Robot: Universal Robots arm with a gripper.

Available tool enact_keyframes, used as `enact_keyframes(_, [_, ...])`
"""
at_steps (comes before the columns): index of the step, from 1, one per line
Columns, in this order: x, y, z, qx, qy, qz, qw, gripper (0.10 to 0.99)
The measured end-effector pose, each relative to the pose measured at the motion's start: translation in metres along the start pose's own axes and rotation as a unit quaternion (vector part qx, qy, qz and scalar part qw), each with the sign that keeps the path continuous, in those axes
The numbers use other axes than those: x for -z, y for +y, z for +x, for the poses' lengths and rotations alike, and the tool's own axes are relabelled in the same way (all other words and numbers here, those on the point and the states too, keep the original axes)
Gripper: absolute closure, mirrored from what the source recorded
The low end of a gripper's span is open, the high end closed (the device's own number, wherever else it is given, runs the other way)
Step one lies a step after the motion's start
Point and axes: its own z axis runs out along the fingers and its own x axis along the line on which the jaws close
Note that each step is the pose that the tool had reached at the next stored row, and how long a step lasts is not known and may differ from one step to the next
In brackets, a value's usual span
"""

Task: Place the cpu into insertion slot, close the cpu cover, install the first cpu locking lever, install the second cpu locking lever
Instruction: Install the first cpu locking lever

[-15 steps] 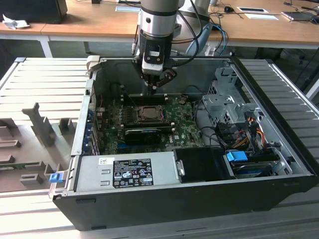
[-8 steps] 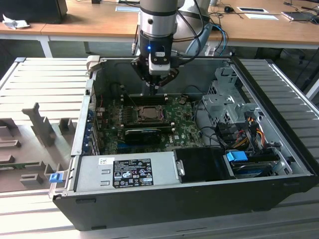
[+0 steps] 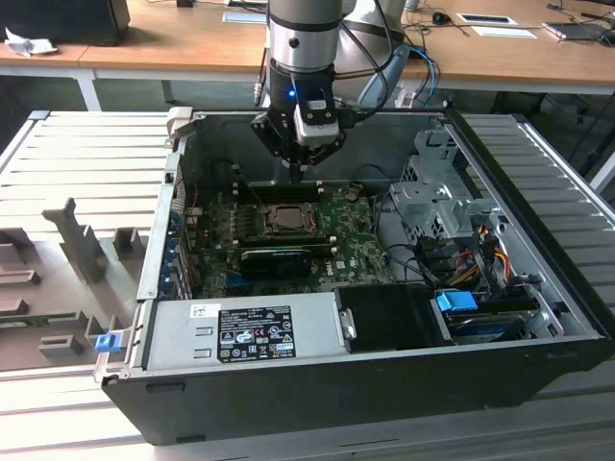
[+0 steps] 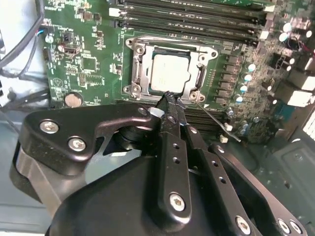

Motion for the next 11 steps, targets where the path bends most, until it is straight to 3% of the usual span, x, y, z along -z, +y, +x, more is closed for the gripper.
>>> enact_keyframes(7, [-0.0002, 0.0000, 0.0000, 0.055, -0.0028, -0.0017, 0.9985, 0.980])
enact_keyframes(11, [-0.0006, 0.0000, 0.0000, 0.092, -0.0048, -0.0028, 0.9957, 0.980])
